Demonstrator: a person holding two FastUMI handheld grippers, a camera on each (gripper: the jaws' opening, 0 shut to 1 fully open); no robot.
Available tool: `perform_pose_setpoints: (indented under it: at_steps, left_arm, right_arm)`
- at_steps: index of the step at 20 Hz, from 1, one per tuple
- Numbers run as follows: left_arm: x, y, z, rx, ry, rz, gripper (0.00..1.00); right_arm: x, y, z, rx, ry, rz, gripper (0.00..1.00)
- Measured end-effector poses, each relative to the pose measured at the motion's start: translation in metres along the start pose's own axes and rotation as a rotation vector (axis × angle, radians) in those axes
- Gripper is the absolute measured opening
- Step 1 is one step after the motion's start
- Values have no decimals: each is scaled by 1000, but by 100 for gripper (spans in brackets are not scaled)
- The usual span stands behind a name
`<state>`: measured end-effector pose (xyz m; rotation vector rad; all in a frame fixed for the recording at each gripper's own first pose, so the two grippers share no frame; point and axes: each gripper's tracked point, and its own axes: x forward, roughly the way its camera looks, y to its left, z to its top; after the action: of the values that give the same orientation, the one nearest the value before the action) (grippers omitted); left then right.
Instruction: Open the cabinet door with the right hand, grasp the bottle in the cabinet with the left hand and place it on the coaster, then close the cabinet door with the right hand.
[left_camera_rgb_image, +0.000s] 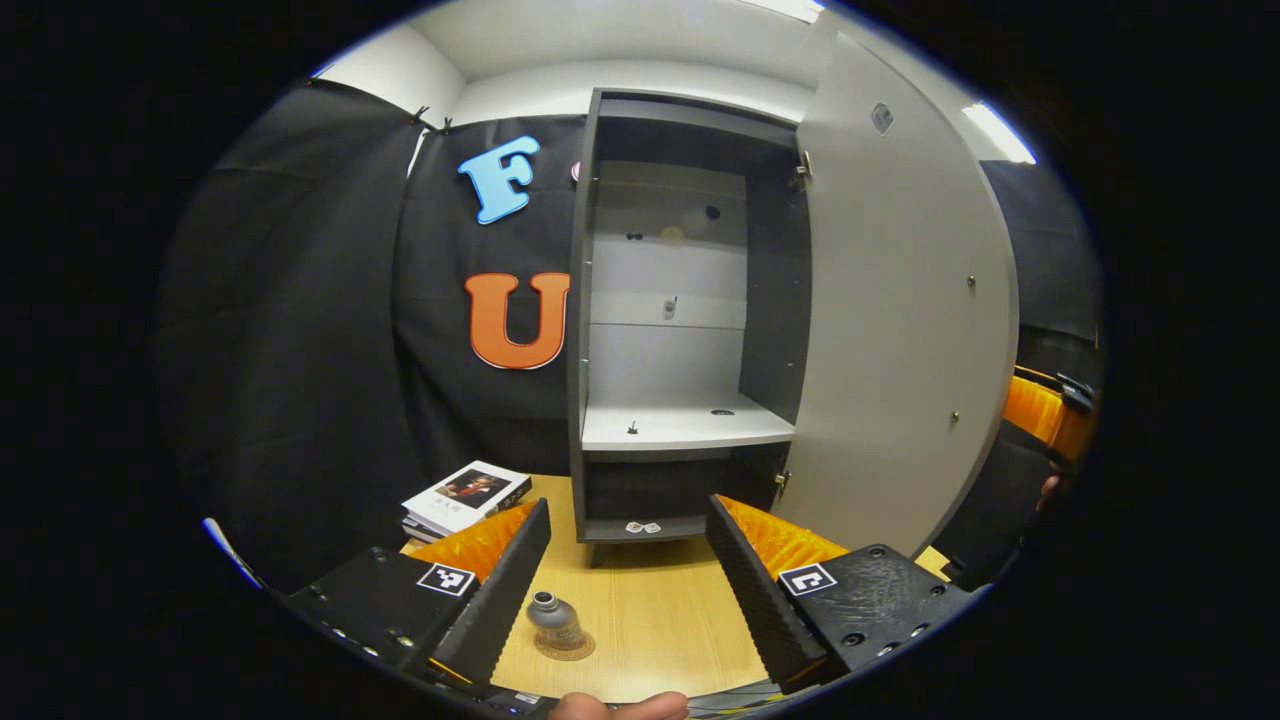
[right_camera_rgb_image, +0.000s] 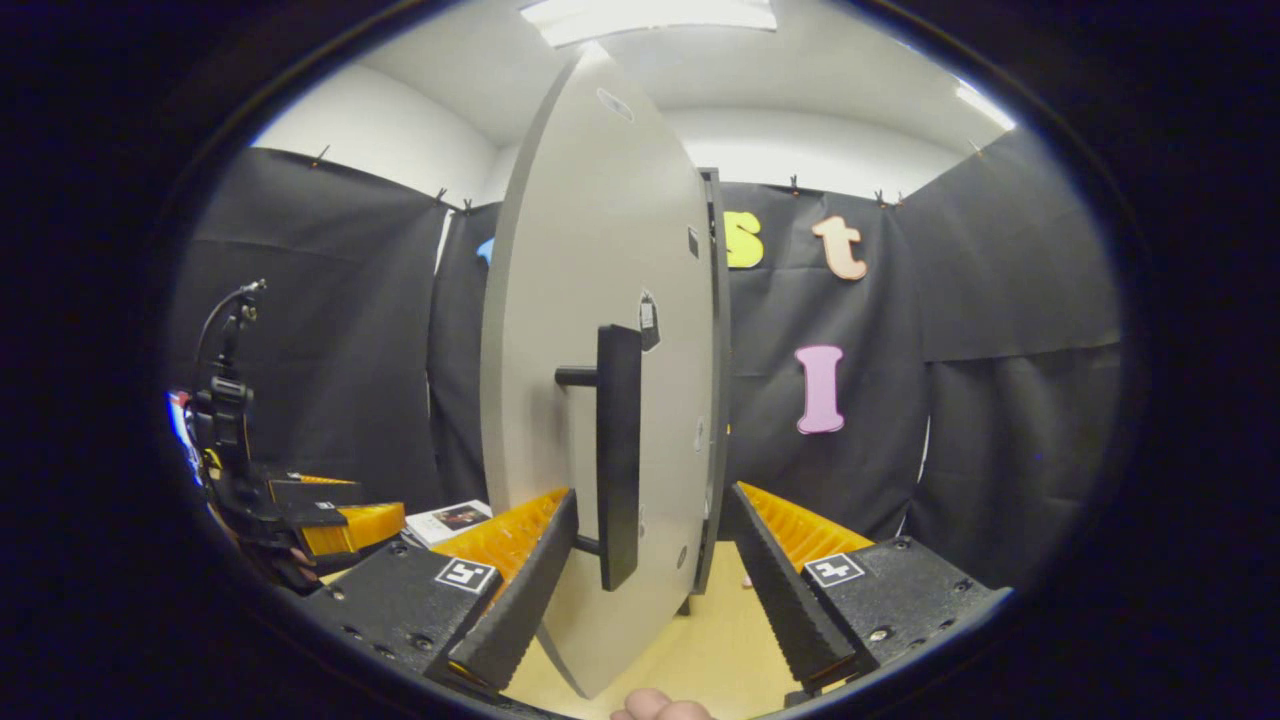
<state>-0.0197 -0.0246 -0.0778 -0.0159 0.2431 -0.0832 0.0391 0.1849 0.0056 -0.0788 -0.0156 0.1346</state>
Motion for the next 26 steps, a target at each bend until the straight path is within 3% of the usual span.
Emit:
perform_pose_setpoints:
  at_steps: [2,3,4,7,8,9,15,16,18,22,26]
  left_arm:
    - [-2,-1,0,-14,-6,-17,95]
    - [-6,3,0,-15,-7,-10,95]
    - [-7,6,-1,-14,-6,-4,95]
    - [-8,14,-7,-16,5,17,95]
    - [-8,16,-8,-17,7,23,95]
    - [-8,18,-7,-18,4,31,95]
    - [-11,34,-7,-19,-3,73,95]
    - [-13,37,-7,-18,-3,82,95]
    - [-16,42,-11,-26,1,92,95]
    - [-26,55,-16,-28,10,126,95]
    - [-37,72,-16,-28,1,173,95]
  right_arm:
    - [8,2,-4,7,14,5,91]
    - [13,5,-4,15,16,13,97]
    - [16,8,-4,22,16,22,91]
    - [22,15,-2,17,13,42,91]
    - [23,18,-2,8,9,46,97]
    - [26,22,-1,2,5,54,97]
    - [36,67,-2,2,2,173,97]
    - [40,72,-7,-5,22,186,91]
    - [52,86,-12,17,24,228,98]
    - [72,99,-18,71,74,287,100]
    - [74,113,-16,46,75,316,100]
